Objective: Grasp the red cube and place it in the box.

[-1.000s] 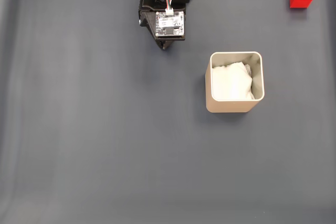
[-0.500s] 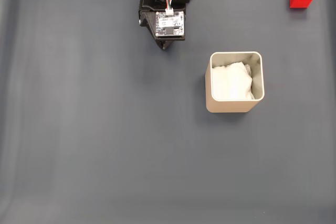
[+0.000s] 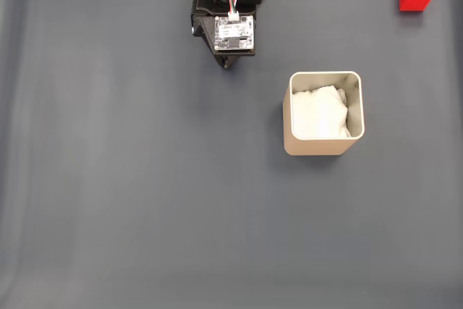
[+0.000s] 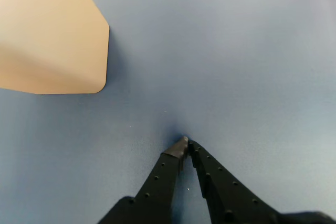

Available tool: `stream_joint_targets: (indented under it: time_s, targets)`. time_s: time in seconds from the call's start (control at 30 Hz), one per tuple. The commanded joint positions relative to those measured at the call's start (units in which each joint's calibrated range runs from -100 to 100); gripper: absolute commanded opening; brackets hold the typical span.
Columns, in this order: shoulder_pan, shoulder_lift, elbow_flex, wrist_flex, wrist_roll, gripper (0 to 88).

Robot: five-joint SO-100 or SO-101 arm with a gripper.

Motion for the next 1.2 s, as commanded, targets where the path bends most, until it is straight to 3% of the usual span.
stream_joint_targets:
  time_s: [0.0, 0.83, 1.17]
  targets:
    - [0.18, 0.0, 0.55, 0.81, -0.34, 0.9]
    - [0.53, 0.0, 0.55, 0.57, -1.47, 0.3]
    - [0.46, 0.26, 0.55, -18.96, -1.95, 0.3]
